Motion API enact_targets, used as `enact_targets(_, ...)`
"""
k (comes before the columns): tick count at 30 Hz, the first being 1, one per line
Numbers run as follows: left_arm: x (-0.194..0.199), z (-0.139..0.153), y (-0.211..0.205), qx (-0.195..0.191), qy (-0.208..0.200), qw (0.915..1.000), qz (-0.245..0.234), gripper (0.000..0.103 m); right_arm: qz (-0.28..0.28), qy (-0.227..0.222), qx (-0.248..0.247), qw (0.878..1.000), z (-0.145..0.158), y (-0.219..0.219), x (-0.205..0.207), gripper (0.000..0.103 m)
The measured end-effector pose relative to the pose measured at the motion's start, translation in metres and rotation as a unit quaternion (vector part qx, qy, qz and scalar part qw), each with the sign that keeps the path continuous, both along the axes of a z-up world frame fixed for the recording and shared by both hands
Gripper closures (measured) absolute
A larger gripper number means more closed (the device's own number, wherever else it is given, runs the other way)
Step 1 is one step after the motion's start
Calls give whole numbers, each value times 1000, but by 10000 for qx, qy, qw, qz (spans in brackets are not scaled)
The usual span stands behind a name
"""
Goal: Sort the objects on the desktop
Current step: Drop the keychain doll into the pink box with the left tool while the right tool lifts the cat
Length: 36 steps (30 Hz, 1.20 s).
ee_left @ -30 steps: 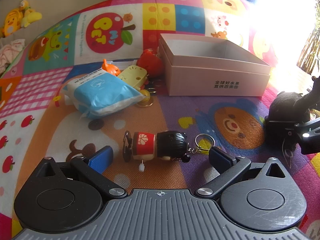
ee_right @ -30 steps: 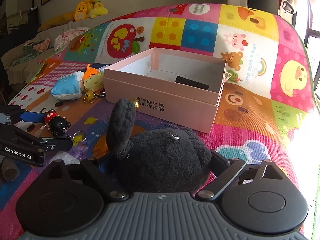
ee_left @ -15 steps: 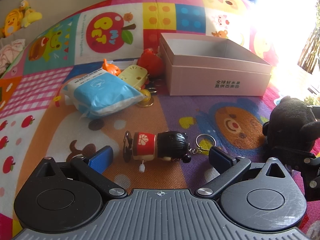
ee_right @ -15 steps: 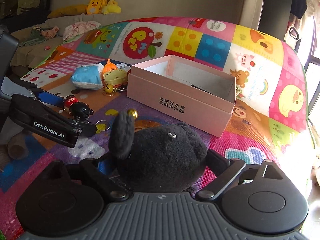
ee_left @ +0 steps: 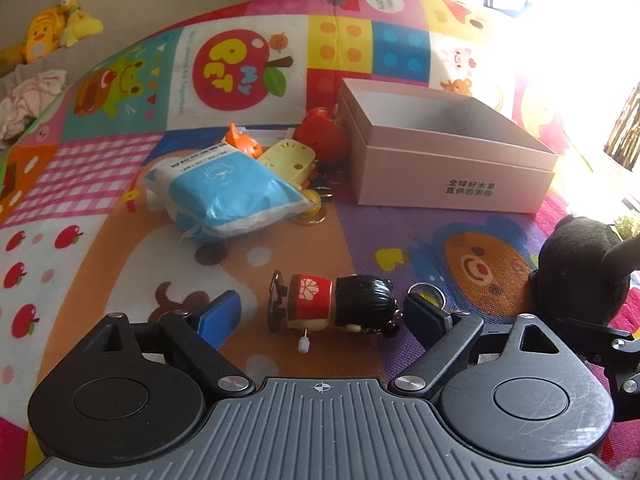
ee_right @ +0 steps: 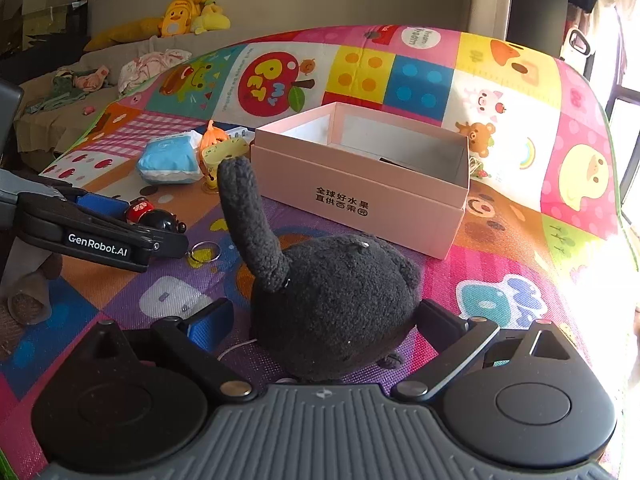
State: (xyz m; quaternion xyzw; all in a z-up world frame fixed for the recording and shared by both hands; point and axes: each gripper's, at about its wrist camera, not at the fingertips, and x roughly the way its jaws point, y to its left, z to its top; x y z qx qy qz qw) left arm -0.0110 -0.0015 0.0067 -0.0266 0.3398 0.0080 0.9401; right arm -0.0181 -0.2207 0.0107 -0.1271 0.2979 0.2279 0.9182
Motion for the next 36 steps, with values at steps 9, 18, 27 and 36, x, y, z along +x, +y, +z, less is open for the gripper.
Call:
enact_targets(9,-7,4,-10,214,-13,9995,-235,33,-237,235,-136,9994,5,0,7,21)
enact_targets(18,-26,58,-30,304,-730,9925,-930,33,-253,-444,243,9984,92,-37,-2,23)
enact_targets(27,83,107,-66,458,-1257,9838,-1194,33,-699,-1278,998,9843,156,-77,1,23)
enact_targets(36,167,44,-83,463,-154,9896,-1352,33,-1090,-656,791,9887,116,-92,34,23)
